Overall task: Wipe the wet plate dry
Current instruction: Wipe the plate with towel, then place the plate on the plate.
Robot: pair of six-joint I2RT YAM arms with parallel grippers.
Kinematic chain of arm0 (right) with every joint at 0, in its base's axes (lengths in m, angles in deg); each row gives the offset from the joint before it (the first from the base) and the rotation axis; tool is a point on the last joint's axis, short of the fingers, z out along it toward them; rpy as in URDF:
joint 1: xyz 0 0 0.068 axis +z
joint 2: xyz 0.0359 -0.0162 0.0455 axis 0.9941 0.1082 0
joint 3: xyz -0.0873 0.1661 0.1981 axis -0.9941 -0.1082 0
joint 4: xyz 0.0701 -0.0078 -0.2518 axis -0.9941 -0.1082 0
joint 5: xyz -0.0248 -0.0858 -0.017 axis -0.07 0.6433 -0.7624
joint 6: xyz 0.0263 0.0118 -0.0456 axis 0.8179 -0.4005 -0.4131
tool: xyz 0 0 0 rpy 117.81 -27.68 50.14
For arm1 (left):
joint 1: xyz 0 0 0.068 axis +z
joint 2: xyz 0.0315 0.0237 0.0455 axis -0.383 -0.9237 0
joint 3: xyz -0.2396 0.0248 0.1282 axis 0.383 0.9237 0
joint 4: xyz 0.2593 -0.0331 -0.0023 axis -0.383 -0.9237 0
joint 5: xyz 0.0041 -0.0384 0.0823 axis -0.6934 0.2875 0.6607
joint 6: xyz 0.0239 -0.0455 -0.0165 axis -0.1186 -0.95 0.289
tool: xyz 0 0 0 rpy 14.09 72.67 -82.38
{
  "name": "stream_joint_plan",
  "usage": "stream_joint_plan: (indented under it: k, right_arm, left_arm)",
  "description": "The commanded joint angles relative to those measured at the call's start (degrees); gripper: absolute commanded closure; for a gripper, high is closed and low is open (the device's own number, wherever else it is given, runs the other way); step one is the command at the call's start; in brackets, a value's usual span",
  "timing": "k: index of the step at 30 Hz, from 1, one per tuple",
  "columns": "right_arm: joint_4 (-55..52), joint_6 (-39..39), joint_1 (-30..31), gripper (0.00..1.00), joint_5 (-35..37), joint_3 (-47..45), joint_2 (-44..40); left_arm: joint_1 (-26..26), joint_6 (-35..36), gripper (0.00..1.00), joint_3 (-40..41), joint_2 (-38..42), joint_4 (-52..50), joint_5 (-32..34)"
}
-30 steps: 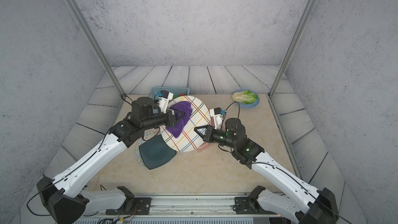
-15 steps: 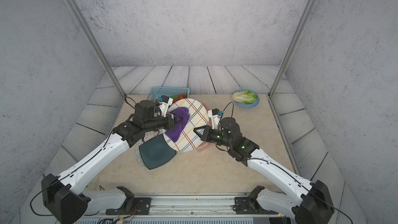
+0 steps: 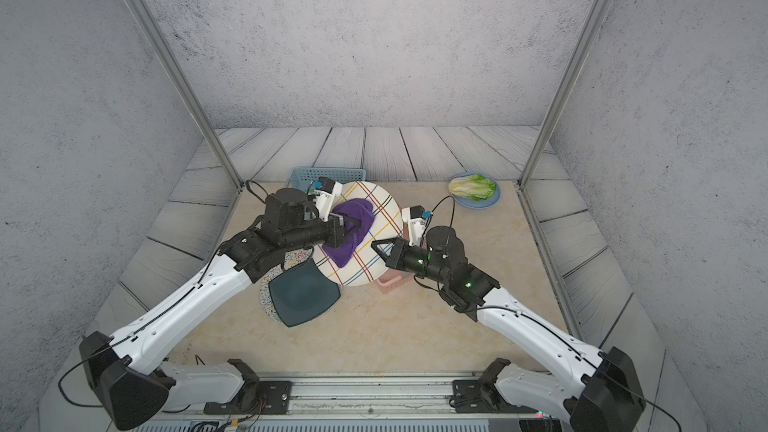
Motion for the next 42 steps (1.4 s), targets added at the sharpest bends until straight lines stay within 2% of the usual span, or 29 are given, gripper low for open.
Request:
stream_joint_plan:
  k: [1, 4, 6, 8, 10, 14, 17, 21, 23, 25, 28, 31, 34, 36, 38, 42]
  right_arm:
    - [18.3, -2.1, 0.8, 1.0, -3.3, 5.8, -2.9]
    - [18.6, -2.3, 0.8, 1.0, -6.6, 7.2, -1.3]
    - [17.4, -2.0, 1.3, 1.0, -10.2, 7.4, -0.1]
    - [18.5, -1.4, 3.2, 1.0, -10.1, 5.6, 0.7]
    - [20.5, -0.6, 4.4, 1.0, -8.7, 4.0, 1.2]
    - [25.0, 1.4, 3.9, 1.0, -4.7, 3.7, 1.4]
    - [24.1, 2.5, 0.7, 1.0, -5.7, 6.8, 2.1]
    - [27.8, 9.2, -6.2, 1.0, -7.6, 7.0, 2.1]
    - [30.4, 12.6, -9.9, 1.0, -8.7, 5.2, 1.7]
    - [29.2, 13.6, -12.3, 1.0, -8.3, 3.0, 0.5]
    - [22.2, 12.0, -13.1, 1.0, -4.4, -0.1, -1.8]
    - [18.2, 11.3, -13.1, 1.0, -5.1, -1.5, -1.6]
    - [16.4, 10.9, -10.7, 1.0, -8.6, -1.6, 2.0]
    - [14.5, 9.2, -7.1, 1.0, -7.7, -1.5, 4.7]
    - [13.1, 6.6, -1.6, 1.0, -5.5, 0.0, 9.0]
    - [15.8, 5.6, 6.2, 1.0, -2.8, 3.5, 18.6]
  left_arm:
    - [-1.0, 0.4, 1.0, 7.5, -3.8, -6.9, 3.9]
    - [4.7, -1.5, 1.0, 9.3, -2.1, -5.0, 2.6]
    - [7.7, -0.8, 1.0, 6.4, -1.3, -6.5, 2.3]
    - [8.1, 1.8, 1.0, 2.5, -1.3, -7.8, 2.4]
    - [6.3, 2.9, 1.0, -0.3, -2.4, -8.4, 2.0]
    - [-2.9, 5.2, 1.0, -0.8, -5.4, -9.9, 5.6]
    - [-3.9, 1.6, 1.0, 4.9, -4.7, -7.6, 5.4]
    - [-3.4, -1.0, 1.0, 12.1, 2.4, -6.0, 11.0]
    - [-1.2, -2.5, 1.0, 12.8, 6.2, -8.2, 10.8]
    - [3.3, -4.4, 1.0, 12.2, 9.5, -9.5, 7.3]
    - [10.3, -7.1, 1.0, 9.8, 15.6, -11.0, 1.8]
    - [14.1, -6.5, 1.0, 4.2, 19.6, -15.3, 1.6]
    - [15.1, -4.8, 1.0, -2.7, 21.7, -21.0, 6.2]
    - [15.1, -4.0, 1.0, -5.5, 22.9, -23.5, 10.6]
    - [15.1, -3.5, 1.0, -6.8, 24.5, -24.3, 14.5]
    - [15.1, -2.8, 1.0, -6.7, 25.8, -25.1, 16.0]
